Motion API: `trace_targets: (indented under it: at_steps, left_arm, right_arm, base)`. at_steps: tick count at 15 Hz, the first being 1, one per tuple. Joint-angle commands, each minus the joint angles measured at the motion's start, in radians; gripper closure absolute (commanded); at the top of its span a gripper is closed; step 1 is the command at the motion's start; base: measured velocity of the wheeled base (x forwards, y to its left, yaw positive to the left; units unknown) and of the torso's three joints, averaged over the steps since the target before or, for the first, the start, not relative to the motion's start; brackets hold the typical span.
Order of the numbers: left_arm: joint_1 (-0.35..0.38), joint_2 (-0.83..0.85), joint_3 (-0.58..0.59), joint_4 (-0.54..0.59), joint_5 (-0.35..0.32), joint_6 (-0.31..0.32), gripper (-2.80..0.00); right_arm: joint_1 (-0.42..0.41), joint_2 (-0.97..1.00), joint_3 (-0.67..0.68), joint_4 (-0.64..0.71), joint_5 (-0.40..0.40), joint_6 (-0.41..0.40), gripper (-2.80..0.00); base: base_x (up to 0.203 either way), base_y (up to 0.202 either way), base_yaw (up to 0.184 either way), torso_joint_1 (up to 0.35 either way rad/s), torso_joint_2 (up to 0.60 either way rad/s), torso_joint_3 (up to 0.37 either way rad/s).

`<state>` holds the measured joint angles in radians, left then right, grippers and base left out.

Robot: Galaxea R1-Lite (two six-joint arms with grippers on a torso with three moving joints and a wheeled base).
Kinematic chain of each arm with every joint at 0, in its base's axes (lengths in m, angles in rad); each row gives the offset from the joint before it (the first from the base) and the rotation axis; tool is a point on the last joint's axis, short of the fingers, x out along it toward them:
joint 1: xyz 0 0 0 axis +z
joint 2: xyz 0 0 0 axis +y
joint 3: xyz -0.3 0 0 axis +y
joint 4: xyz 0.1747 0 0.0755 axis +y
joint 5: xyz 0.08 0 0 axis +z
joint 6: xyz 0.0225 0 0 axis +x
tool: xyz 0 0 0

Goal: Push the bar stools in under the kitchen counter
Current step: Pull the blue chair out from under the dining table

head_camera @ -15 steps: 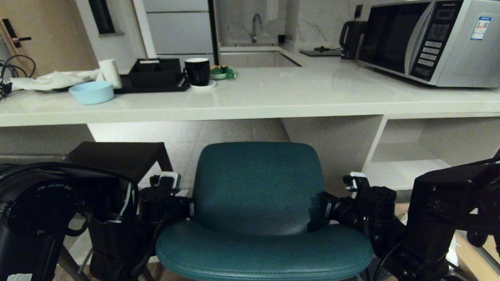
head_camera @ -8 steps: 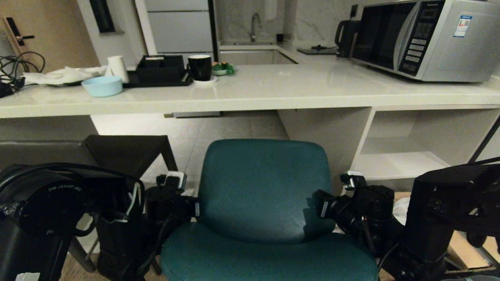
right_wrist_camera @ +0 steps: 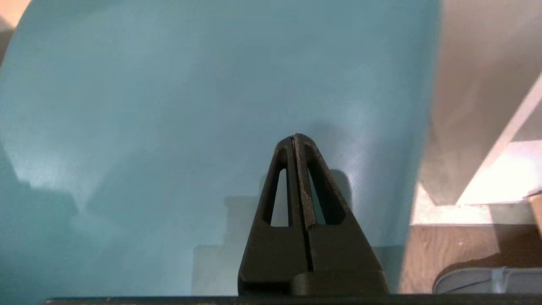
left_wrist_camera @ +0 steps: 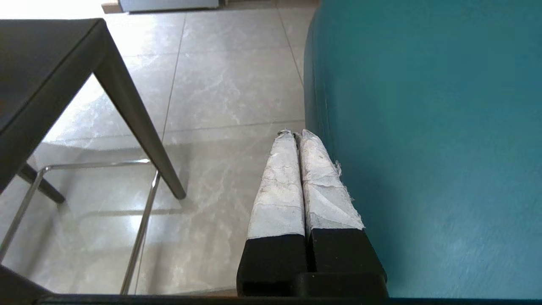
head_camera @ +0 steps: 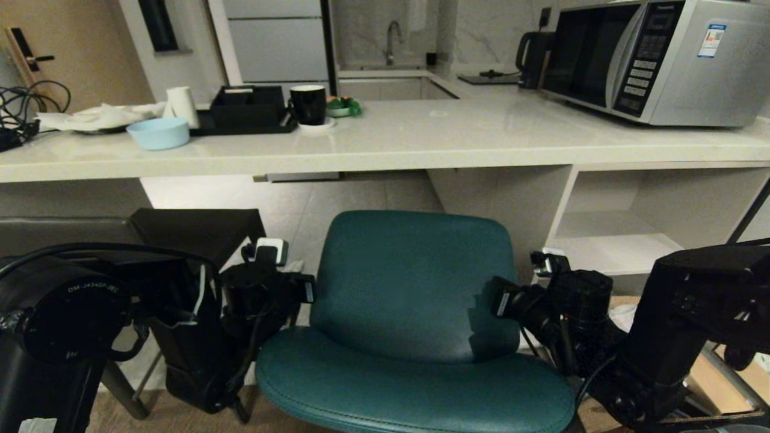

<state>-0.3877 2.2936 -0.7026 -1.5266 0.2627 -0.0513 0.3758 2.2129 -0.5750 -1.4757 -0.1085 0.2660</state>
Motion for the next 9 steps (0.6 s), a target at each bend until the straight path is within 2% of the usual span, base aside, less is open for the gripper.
trace_targets:
  at_steps: [1, 3, 9]
  left_arm:
    - [0.001, -0.007, -0.027, -0.003, 0.004, 0.001, 0.00]
    - [0.013, -0.008, -0.060, -0.001, 0.003, 0.001, 0.00]
    - [0.033, 0.027, -0.173, 0.081, -0.005, 0.001, 0.00]
  right_arm:
    - [-0.051, -0.037, -0.047, 0.034, -0.002, 0.001, 0.00]
    - [-0.092, -0.064, -0.074, 0.091, -0.001, 0.002, 0.00]
    - [-0.095, -0.024, -0.074, 0.093, -0.001, 0.002, 0.00]
  base:
    - [0.000, 0.000, 0.000, 0.000, 0.00, 0.000]
    - [0.000, 0.000, 0.000, 0.000, 0.00, 0.000]
    - [0.000, 0.000, 0.000, 0.000, 0.00, 0.000]
